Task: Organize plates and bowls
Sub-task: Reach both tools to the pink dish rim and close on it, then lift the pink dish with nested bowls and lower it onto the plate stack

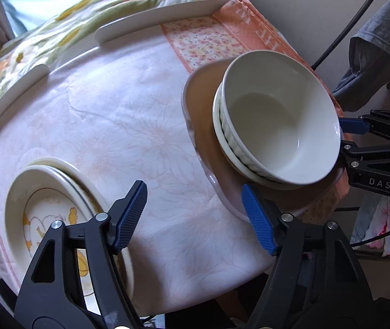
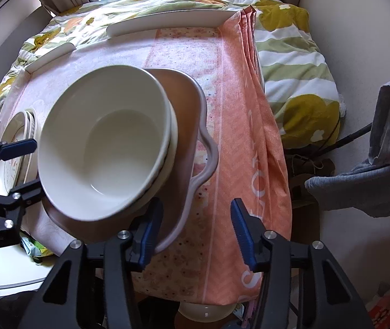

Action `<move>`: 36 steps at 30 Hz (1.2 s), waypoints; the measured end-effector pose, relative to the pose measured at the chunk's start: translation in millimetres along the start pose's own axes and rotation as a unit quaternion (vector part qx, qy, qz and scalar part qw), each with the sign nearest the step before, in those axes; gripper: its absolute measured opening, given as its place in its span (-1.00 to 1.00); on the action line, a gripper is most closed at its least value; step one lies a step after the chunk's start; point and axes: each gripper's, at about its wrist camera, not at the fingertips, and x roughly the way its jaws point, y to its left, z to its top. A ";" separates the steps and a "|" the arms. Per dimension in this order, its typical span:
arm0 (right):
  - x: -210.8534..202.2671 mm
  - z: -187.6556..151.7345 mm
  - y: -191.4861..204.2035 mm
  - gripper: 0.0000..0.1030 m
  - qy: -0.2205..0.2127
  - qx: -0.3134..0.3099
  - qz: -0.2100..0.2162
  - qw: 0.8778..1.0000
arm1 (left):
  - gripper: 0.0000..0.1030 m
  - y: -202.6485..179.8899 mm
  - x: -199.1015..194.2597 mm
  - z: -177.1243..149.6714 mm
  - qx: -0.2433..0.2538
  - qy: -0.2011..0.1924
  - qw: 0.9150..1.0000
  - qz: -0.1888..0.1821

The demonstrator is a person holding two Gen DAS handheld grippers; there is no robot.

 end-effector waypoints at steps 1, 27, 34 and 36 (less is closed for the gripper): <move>0.7 1.1 1.0 -0.18 0.001 -0.004 -0.001 1.000 | 0.27 -0.9 1.5 0.1 0.000 0.003 1.000 -0.001; 28.0 6.3 21.1 -0.74 -0.011 -0.077 0.030 0.997 | -0.66 -23.5 28.4 0.9 0.012 -0.002 1.000 -0.008; 7.4 20.3 30.9 -0.74 -0.027 -0.105 0.033 0.994 | -0.66 -12.3 -6.9 0.8 -0.007 -0.029 0.999 0.011; -4.2 26.2 39.7 -0.74 -0.032 -0.115 0.037 0.992 | -0.66 -5.5 -22.1 -0.4 -0.015 -0.037 0.999 0.020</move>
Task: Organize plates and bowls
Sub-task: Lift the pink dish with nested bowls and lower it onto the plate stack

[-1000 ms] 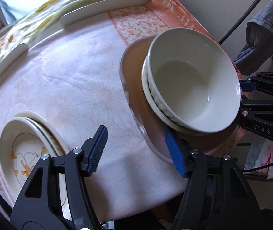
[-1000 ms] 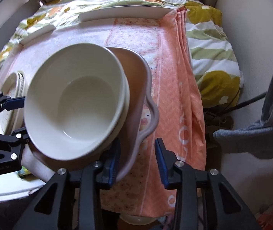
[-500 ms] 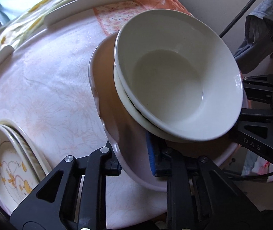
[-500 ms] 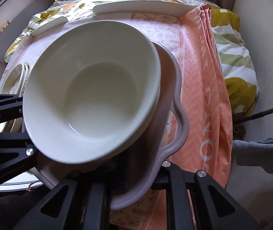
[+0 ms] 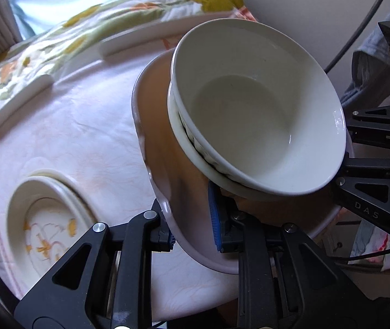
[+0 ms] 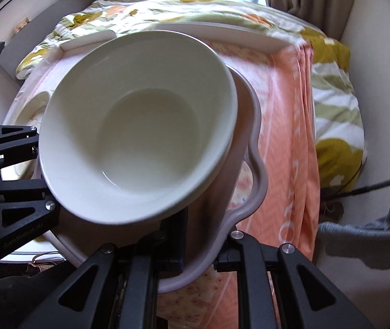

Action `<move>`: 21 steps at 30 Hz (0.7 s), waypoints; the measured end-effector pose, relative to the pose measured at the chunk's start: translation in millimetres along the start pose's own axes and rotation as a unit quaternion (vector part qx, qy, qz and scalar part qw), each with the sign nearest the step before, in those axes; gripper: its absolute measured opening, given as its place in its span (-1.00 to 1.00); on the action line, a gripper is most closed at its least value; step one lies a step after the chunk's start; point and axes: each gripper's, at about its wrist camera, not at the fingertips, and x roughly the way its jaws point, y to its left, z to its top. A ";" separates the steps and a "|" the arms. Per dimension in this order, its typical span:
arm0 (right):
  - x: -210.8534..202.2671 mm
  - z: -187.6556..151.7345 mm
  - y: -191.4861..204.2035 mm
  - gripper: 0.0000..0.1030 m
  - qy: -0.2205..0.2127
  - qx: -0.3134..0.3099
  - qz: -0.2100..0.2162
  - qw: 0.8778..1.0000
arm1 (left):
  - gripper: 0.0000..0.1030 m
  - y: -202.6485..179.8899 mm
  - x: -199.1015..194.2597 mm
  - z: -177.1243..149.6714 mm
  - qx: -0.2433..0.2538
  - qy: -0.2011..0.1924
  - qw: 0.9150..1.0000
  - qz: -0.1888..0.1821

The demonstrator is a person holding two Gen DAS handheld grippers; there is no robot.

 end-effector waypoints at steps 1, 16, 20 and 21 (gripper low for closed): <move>-6.1 4.6 5.5 -0.74 -0.003 -0.006 0.004 1.000 | -0.66 5.5 -9.2 -0.6 -0.006 -0.005 1.000 0.004; -28.6 50.8 139.2 -0.74 -0.023 -0.056 0.029 0.998 | -0.67 123.7 -86.6 -63.1 -0.038 -0.011 0.999 0.035; -8.8 55.5 173.2 -0.74 -0.010 -0.052 0.034 0.998 | -0.67 152.4 -80.5 -86.2 -0.040 0.002 0.999 0.031; -4.5 55.4 180.1 -0.74 -0.008 -0.049 0.034 0.998 | -0.67 157.3 -76.9 -88.8 -0.040 0.005 0.999 0.030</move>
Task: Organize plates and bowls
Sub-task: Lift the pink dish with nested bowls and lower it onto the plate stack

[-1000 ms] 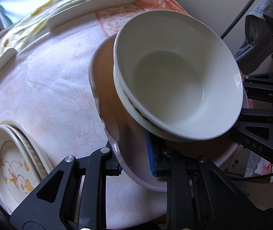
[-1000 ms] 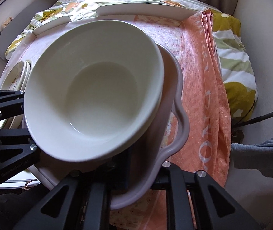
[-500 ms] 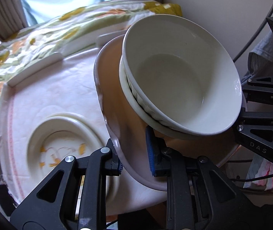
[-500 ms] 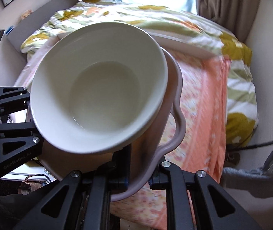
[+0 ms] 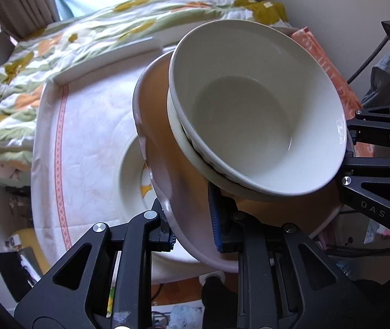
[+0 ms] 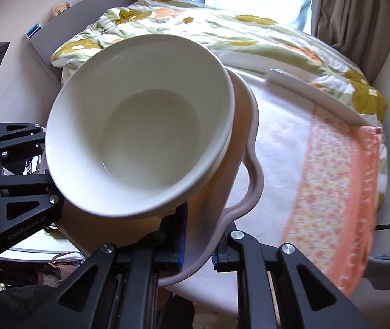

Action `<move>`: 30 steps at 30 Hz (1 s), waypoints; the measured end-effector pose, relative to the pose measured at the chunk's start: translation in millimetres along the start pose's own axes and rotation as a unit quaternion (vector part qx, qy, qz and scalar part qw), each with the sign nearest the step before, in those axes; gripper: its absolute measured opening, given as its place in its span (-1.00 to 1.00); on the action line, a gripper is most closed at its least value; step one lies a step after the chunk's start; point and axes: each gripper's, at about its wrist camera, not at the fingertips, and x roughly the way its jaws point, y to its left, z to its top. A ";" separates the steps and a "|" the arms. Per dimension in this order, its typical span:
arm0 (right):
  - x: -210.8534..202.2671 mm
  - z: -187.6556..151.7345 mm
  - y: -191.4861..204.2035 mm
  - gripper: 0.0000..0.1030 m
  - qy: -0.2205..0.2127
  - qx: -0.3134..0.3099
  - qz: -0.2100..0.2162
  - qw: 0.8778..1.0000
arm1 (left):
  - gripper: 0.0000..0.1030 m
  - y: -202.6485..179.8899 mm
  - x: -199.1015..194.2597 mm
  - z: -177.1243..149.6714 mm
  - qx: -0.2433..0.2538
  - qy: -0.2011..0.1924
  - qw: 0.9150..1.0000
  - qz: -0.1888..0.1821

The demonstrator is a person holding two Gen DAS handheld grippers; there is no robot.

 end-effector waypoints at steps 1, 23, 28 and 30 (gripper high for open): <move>4.8 -0.1 5.0 -0.74 0.003 0.004 0.000 1.000 | -0.67 6.6 4.1 -3.2 0.000 0.004 1.000 -0.002; 41.5 3.8 45.6 -0.74 0.017 0.038 -0.039 0.998 | -0.70 51.6 38.0 -24.8 0.003 0.017 1.000 -0.023; 45.6 1.1 46.4 -0.71 0.021 0.043 -0.047 0.998 | -0.69 49.3 37.0 -24.7 0.014 0.013 1.000 -0.016; 45.7 0.3 46.9 -0.71 0.019 0.044 -0.046 0.998 | -0.69 48.5 37.3 -24.2 0.018 0.015 1.000 -0.011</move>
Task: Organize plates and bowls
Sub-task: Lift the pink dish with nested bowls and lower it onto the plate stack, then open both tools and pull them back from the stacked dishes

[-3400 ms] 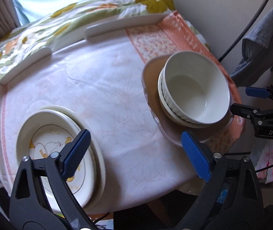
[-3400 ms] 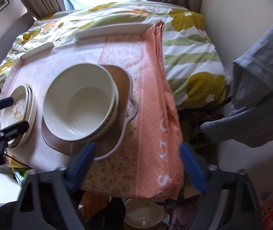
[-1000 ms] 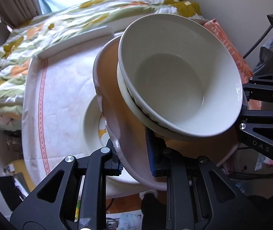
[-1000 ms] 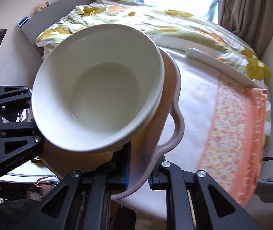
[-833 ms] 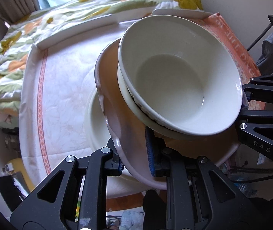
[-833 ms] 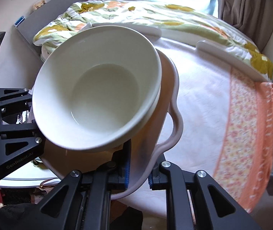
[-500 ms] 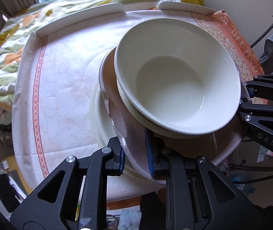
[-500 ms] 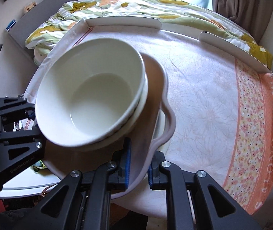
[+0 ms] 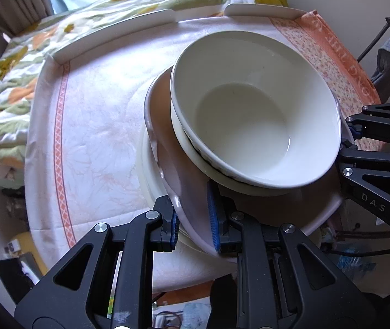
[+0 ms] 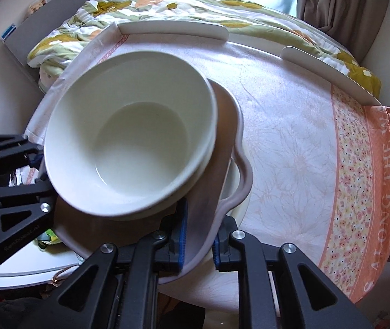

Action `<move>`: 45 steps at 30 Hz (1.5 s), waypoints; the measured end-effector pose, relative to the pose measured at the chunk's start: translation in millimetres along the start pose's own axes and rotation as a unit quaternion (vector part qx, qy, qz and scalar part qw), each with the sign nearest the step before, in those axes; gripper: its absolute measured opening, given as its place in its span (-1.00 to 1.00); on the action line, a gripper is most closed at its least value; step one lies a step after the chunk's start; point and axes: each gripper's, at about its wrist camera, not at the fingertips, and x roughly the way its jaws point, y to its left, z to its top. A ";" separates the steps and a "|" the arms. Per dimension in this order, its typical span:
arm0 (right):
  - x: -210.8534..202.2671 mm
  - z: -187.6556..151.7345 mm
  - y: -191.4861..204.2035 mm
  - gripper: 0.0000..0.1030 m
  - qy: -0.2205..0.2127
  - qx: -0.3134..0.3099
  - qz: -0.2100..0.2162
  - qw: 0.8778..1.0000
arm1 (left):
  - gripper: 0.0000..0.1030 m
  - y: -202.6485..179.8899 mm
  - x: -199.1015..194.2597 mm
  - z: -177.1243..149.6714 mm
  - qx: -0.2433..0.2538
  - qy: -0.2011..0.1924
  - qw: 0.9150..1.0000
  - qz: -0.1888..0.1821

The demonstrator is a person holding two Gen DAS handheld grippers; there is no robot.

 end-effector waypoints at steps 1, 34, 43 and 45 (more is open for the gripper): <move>0.9 -0.1 0.1 -0.71 0.000 0.002 0.001 1.000 | -0.69 0.7 0.4 -0.4 0.001 0.001 1.000 0.000; -48.0 -12.4 -23.9 -0.71 -0.048 0.075 0.034 0.995 | -0.69 18.1 -51.6 -6.8 -0.033 -0.045 0.998 0.012; -160.2 -15.6 -20.0 -0.71 -0.175 0.085 0.013 0.981 | -0.68 35.0 -166.4 -3.2 -0.078 -0.196 0.977 0.036; -185.0 -15.9 -13.5 -0.60 -0.207 0.084 0.008 0.975 | -0.68 32.8 -199.7 -3.3 -0.085 -0.243 0.966 0.041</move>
